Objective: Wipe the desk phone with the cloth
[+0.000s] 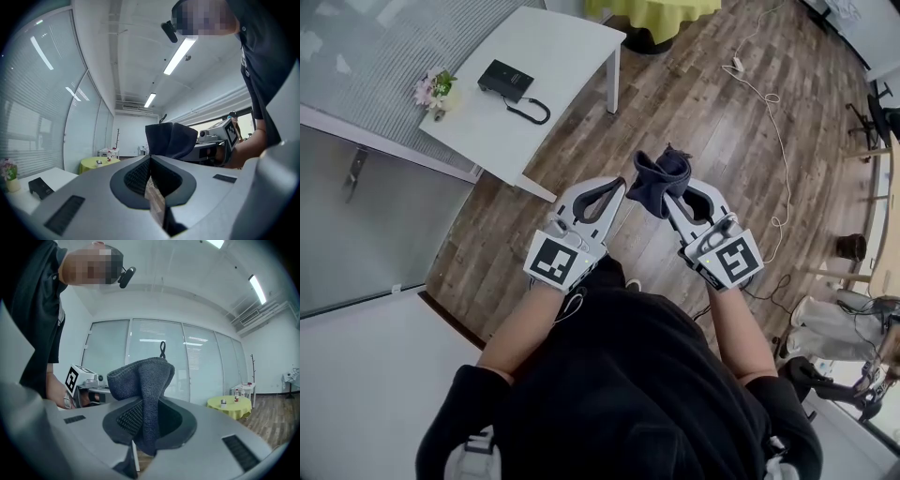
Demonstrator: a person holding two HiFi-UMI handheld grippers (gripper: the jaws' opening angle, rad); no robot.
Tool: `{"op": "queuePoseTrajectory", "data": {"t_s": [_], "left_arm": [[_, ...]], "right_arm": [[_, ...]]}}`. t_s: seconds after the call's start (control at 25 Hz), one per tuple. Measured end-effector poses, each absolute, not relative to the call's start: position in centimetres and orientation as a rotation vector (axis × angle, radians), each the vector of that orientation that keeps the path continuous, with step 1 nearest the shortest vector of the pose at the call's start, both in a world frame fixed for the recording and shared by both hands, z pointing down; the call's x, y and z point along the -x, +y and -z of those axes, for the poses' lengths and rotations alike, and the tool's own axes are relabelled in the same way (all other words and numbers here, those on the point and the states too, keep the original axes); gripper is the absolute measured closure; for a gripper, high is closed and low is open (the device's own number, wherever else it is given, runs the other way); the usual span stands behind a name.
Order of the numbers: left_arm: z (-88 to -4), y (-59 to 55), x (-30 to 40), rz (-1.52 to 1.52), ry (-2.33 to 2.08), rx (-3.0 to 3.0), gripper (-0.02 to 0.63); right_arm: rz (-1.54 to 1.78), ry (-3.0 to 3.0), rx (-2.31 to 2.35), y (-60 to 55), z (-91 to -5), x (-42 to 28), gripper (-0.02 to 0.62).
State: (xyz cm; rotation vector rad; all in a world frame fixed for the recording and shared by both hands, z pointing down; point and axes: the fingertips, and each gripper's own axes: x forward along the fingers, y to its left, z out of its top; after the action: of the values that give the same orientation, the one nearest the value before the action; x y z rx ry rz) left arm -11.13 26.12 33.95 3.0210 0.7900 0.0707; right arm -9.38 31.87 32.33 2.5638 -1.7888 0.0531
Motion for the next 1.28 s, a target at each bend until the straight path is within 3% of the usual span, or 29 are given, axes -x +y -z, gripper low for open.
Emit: {"op": "queuePoseTrajectory", "data": {"t_s": [0.24, 0.76, 1.28], "left_arm": [[-35.1, 19.0, 4.9, -0.073, 0.817, -3.000, 0.596], [-34.6, 16.9, 3.3, -0.059, 0.775, -3.018, 0.597], [-34.9, 13.4, -5.5, -0.099, 0.574, -3.081, 0.597]], "right_arm": [[-0.062, -1.758, -2.570, 24.8, -33.4, 3.1, 0.525], [-0.031, -1.782, -2.559, 23.2, -32.8, 1.7, 0.526], [-0.044, -1.970, -2.406, 19.1, -33.3, -7.9, 0.526]]}}
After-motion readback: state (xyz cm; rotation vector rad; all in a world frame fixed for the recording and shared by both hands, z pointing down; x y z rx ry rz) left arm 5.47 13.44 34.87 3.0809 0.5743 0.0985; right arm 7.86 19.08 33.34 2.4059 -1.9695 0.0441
